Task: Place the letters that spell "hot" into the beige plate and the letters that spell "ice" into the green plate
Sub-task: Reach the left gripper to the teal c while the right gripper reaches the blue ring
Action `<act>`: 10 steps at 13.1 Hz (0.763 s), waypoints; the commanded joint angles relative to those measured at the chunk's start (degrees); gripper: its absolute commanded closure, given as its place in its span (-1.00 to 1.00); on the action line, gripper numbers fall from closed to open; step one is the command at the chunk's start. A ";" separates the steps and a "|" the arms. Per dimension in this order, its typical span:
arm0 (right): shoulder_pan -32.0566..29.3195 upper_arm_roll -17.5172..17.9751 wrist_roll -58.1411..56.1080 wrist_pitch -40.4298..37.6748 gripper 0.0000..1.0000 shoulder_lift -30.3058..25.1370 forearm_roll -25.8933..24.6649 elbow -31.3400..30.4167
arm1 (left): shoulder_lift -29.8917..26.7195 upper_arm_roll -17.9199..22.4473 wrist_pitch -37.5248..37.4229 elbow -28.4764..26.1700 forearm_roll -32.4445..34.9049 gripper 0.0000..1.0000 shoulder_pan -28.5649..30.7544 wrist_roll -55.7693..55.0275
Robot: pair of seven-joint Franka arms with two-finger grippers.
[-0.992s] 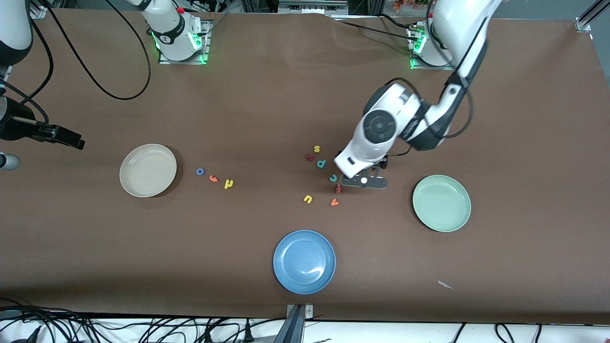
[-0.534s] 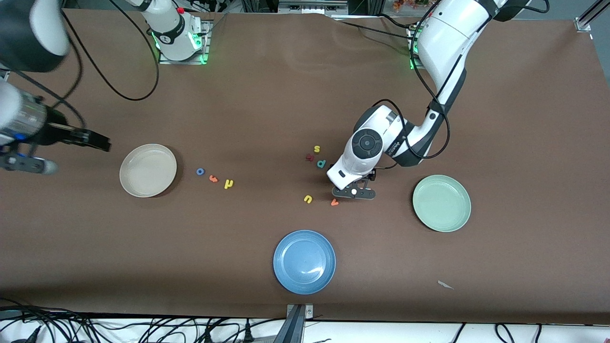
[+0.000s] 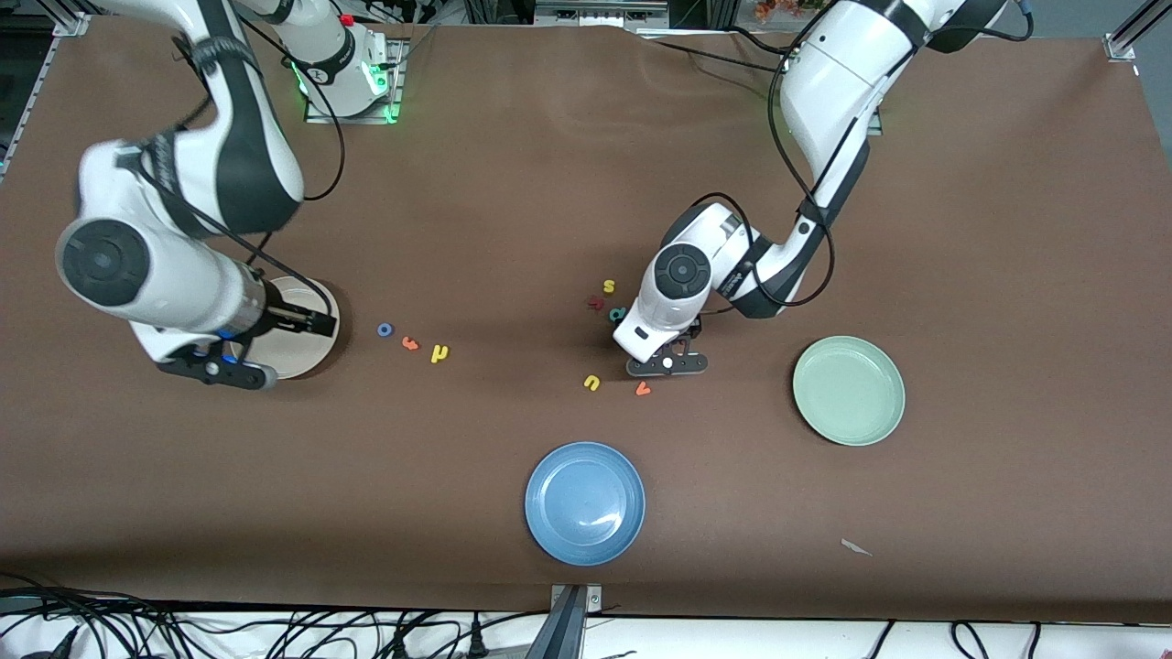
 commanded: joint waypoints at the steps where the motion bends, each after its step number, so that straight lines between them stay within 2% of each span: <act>1: 0.04 1.90 0.24 6.37 -0.99 -0.90 1.03 -7.42 | 1.70 0.42 0.04 2.69 1.72 -0.63 -0.63 -6.16; 4: -0.05 3.49 -1.77 12.35 -0.99 -0.21 1.03 -13.05 | 2.49 0.42 0.04 3.31 1.46 -0.43 -0.89 -8.73; 7: 0.04 3.67 -6.86 16.40 -0.99 1.99 0.94 -15.78 | 3.54 0.42 0.04 4.54 1.37 -0.42 -0.98 -9.61; 10: -0.05 4.28 -9.86 24.30 -0.99 2.00 0.94 -22.01 | 4.08 0.42 0.04 4.98 1.37 -0.27 -1.60 -10.57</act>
